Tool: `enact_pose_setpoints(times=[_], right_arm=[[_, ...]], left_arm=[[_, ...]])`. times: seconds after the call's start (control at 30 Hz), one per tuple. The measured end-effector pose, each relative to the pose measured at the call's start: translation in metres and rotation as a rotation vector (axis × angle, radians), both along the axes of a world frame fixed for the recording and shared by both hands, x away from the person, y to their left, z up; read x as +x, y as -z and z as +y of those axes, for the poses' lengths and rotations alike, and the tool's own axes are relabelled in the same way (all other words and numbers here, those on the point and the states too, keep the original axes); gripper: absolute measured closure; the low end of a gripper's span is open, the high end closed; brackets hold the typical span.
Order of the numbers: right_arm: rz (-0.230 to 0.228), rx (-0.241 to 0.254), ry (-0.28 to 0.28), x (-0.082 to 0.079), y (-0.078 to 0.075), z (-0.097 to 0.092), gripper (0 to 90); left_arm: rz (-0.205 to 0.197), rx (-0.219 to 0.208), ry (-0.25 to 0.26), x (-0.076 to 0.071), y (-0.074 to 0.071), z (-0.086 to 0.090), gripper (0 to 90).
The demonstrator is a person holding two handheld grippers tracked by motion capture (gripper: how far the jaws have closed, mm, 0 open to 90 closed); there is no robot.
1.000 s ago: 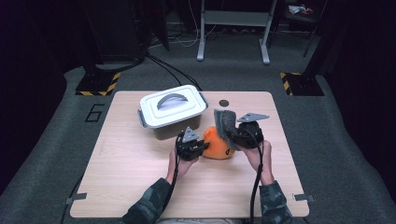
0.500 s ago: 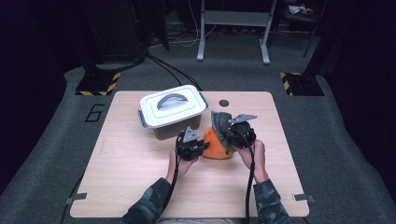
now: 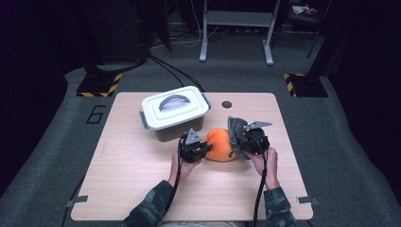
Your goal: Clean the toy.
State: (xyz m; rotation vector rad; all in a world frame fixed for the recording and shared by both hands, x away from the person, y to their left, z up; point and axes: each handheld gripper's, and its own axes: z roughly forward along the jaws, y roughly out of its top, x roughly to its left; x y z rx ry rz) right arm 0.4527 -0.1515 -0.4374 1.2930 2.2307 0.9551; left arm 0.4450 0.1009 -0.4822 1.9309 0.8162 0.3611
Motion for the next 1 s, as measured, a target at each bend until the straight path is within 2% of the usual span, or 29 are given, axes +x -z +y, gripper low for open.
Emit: enact_pose_setpoints(times=[0.17, 0.33, 0.37, 0.5, 0.63, 0.7, 0.83, 1.0], right_arm=[[0.016, 0.009, 0.012, 0.000, 0.008, -0.008, 73.5], [0.037, -0.002, 0.033, -0.001, 0.016, -0.013, 73.5], [0.055, -0.014, 0.046, 0.000, 0.021, -0.016, 73.6], [0.077, -0.034, 0.063, 0.002, 0.030, -0.020, 73.8], [0.134, -0.074, 0.084, 0.007, 0.047, -0.023, 73.9], [0.150, -0.062, 0.092, 0.007, 0.051, -0.024, 74.0], [0.108, -0.073, 0.100, 0.006, 0.038, -0.025, 74.0], [0.024, -0.063, 0.097, -0.001, 0.006, -0.023, 74.0]], left_arm=[[-0.001, -0.005, -0.003, 0.000, 0.000, 0.000, 76.7], [0.000, -0.004, -0.004, 0.000, 0.000, 0.000, 76.6], [0.001, -0.004, -0.005, 0.000, 0.000, 0.000, 76.6], [0.004, -0.013, -0.011, 0.000, 0.000, 0.000, 76.6], [0.000, -0.007, -0.013, 0.000, 0.000, 0.001, 76.7], [-0.002, -0.005, -0.016, 0.000, 0.000, 0.001, 76.6], [0.002, -0.007, -0.018, 0.001, 0.000, 0.002, 76.6], [-0.002, -0.006, -0.016, 0.001, -0.001, 0.001, 76.5]])
